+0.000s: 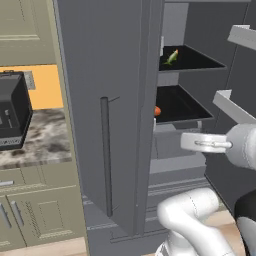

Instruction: Gather the carrot and squash from the fridge and place them on a tray on the dining counter. Then gather the steak and fish from the fridge and place them on the other tray.

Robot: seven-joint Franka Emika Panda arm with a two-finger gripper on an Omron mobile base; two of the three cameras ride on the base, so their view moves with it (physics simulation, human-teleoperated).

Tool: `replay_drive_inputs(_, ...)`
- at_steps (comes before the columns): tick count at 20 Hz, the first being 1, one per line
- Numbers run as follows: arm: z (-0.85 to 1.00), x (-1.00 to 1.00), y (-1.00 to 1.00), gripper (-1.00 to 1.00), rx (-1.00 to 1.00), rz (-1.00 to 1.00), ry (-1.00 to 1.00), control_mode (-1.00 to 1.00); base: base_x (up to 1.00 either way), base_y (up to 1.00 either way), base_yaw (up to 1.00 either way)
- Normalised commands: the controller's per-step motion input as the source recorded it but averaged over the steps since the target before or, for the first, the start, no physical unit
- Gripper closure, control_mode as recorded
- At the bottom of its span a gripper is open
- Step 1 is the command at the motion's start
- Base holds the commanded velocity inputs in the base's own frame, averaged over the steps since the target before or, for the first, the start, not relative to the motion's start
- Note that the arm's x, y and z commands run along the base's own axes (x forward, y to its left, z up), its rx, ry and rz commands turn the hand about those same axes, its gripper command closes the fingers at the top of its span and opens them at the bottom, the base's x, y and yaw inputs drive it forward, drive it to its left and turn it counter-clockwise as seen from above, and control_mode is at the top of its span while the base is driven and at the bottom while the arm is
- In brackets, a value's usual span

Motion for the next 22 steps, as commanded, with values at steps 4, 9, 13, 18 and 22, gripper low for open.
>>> replay_drive_inputs(4,-0.24,0.74,-0.41,-1.0,0.23,0.07,0.02,-1.0,0.0,0.0,0.0)
replay_drive_inputs(9,-0.19,0.77,0.02,-1.0,0.14,0.0,0.0,-1.0,0.0,0.0,0.0)
replay_drive_inputs(13,-0.1,0.63,0.0,-1.0,0.12,0.0,0.0,-1.0,0.0,0.0,0.0)
replay_drive_inputs(18,-0.02,0.7,0.03,-1.0,0.14,0.0,0.01,-1.0,0.0,0.0,0.0)
replay_drive_inputs(22,0.0,0.71,0.04,-1.0,0.12,0.0,0.02,-1.0,0.0,0.0,0.0)
